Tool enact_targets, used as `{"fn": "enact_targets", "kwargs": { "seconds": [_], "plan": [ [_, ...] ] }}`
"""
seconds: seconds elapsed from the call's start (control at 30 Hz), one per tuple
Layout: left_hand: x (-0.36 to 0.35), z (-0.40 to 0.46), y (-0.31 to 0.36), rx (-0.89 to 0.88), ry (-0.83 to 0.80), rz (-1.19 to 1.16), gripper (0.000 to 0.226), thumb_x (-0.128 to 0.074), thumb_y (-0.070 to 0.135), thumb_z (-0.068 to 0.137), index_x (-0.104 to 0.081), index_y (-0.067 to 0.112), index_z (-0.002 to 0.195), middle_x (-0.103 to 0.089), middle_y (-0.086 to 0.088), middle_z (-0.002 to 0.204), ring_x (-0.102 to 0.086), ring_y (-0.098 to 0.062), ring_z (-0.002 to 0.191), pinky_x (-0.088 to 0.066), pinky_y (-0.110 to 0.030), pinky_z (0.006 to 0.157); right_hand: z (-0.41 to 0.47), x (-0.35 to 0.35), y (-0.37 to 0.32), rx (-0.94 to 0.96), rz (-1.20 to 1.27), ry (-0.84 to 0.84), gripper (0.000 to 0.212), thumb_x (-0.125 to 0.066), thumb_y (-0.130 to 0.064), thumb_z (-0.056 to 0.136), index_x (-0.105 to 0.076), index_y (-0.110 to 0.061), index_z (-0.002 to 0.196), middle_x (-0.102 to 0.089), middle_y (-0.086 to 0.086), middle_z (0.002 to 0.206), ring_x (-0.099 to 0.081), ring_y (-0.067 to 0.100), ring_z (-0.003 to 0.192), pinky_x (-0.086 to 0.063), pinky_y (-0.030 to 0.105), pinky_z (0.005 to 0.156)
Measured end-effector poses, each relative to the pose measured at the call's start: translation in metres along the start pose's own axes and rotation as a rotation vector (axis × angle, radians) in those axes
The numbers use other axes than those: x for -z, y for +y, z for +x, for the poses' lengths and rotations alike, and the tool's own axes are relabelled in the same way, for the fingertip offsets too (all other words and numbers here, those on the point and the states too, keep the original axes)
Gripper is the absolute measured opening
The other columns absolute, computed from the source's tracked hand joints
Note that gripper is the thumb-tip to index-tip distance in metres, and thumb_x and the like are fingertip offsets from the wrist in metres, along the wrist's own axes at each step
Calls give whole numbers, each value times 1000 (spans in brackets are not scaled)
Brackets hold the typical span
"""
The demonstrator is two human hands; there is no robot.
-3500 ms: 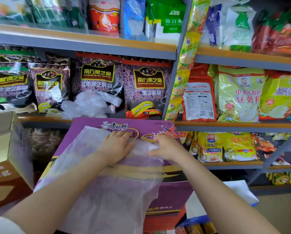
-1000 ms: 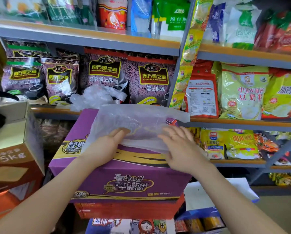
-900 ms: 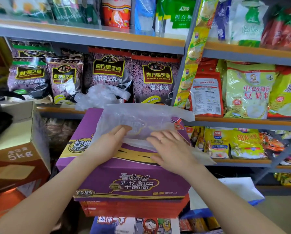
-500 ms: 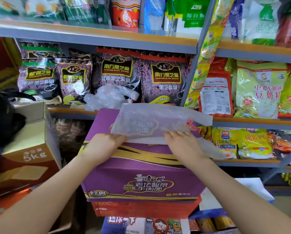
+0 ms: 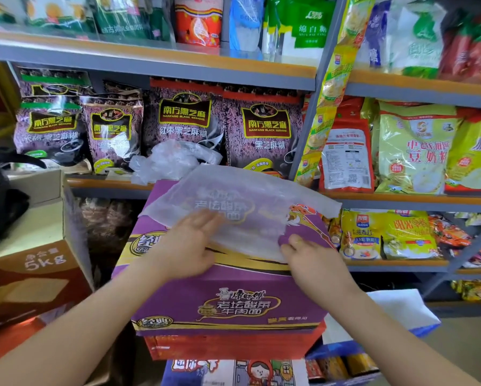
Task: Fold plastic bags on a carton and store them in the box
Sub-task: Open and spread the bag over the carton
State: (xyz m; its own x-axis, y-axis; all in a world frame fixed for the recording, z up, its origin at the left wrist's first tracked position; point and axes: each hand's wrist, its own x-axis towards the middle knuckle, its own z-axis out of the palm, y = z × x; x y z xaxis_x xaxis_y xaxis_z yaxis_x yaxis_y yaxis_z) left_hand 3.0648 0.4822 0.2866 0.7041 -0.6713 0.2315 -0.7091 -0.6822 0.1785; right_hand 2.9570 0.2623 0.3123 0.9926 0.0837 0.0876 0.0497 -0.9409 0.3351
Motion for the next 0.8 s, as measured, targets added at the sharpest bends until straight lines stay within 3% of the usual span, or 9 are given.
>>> {"fn": "enact_targets", "kwargs": {
  "seconds": [0.13, 0.23, 0.3, 0.37, 0.43, 0.5, 0.57, 0.63, 0.8],
  "plan": [
    [-26, -15, 51, -275, 100, -82, 72, -47, 48, 70, -42, 15, 133, -58, -8, 129, -60, -19, 110, -49, -28, 90, -8, 18, -31, 215, 275, -43, 27, -45, -24, 92, -54, -15, 116, -59, 8, 112, -62, 29, 99, -46, 35, 71],
    [-35, -25, 50, -296, 107, -210, 48, -43, 22, 71, -60, 9, 115, -69, -9, 107, -65, -20, 94, -48, -24, 77, -4, 33, -20, 300, 662, -137, 53, -39, -63, 80, -64, -18, 89, -67, 1, 85, -62, 16, 79, -49, 36, 69],
    [-34, -33, 38, -239, 82, -303, 51, -37, 19, 74, -60, 13, 119, -68, -4, 113, -61, -12, 101, -44, -18, 82, 8, 31, 4, 201, 885, -74, 52, -44, -57, 85, -67, -10, 84, -68, 3, 78, -62, 14, 76, -46, 35, 71],
    [-25, -41, 25, -142, 20, -565, 44, -36, 37, 85, -61, 26, 120, -64, 14, 118, -55, 4, 108, -38, -9, 91, 25, 23, 32, 103, 1021, 35, 25, -51, -24, 94, -69, -11, 81, -68, -2, 83, -62, 16, 84, -46, 32, 79],
    [-9, -47, 17, -11, 35, -841, 44, -42, 68, 79, -68, 40, 102, -64, 31, 105, -56, 13, 102, -37, -5, 89, 39, 13, 56, 71, 1160, -6, 28, -47, -4, 94, -67, -22, 86, -66, -11, 93, -60, 11, 97, -43, 25, 88],
    [-1, -46, 8, 272, 155, -1141, 62, -47, 82, 64, -74, 30, 85, -72, 16, 96, -64, 4, 89, -45, -12, 84, 43, 1, 72, 41, 1390, -145, 38, -42, 7, 93, -66, -23, 96, -66, -9, 109, -58, 10, 111, -39, 23, 99],
    [2, -39, 2, 626, 217, -1347, 55, -47, 62, 83, -73, 14, 77, -72, -5, 100, -67, -12, 83, -50, -25, 83, 41, -11, 79, 48, 1478, -183, 51, -37, 17, 88, -67, -21, 103, -64, -6, 121, -54, 9, 121, -34, 28, 108],
    [2, -30, -2, 874, 233, -1284, 38, -44, 42, 94, -66, 13, 82, -70, -9, 98, -65, -21, 85, -49, -34, 85, 35, -24, 80, 77, 1406, -199, 67, -32, 26, 81, -66, -26, 107, -59, -4, 129, -47, 7, 128, -30, 29, 113],
    [-1, -14, -18, 981, 135, -1038, 68, -43, 64, 68, -62, 10, 104, -67, -11, 103, -62, -31, 96, -44, -47, 97, 17, -52, 61, 354, 978, -270, 58, -67, -28, 84, -39, -49, 130, -33, -24, 142, -29, -10, 134, -24, 13, 110]
  ]
}}
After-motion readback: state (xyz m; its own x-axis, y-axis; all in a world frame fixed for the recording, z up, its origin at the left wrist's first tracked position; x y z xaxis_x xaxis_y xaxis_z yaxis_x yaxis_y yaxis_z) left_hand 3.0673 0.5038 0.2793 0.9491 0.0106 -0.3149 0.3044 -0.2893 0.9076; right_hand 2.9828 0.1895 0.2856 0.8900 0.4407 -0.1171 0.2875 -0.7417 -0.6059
